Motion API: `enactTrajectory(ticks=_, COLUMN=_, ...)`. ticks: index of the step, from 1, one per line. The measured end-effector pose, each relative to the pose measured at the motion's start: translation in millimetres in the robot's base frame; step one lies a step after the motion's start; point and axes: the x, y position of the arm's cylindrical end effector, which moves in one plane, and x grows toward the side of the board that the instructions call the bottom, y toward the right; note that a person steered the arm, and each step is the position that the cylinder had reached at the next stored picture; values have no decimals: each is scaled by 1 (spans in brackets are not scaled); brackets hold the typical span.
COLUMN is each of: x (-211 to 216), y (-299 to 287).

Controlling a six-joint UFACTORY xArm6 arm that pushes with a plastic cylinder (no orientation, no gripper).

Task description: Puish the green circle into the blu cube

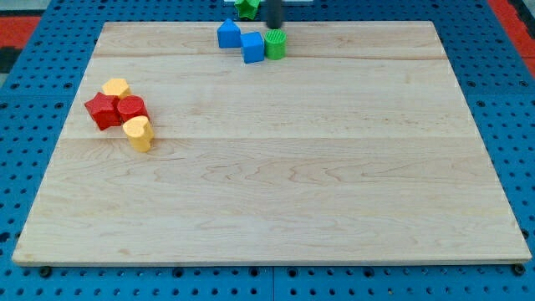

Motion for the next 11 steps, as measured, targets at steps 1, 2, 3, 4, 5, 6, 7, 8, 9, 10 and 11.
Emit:
enactTrajectory(ticks=1, x=19, y=31)
enactTrajectory(ticks=2, x=60, y=17)
enactTrajectory(ticks=3, x=65, y=-56)
enactTrajectory(ticks=4, x=46, y=-98)
enactTrajectory(ticks=5, x=44, y=-106)
enactTrajectory(ticks=6, x=46, y=-67)
enactTrajectory(ticks=7, x=61, y=-38)
enactTrajectory(ticks=8, x=99, y=-88)
enactTrajectory(ticks=9, x=78, y=-156)
enactTrajectory(ticks=10, x=63, y=-176)
enactTrajectory(ticks=11, x=89, y=-267)
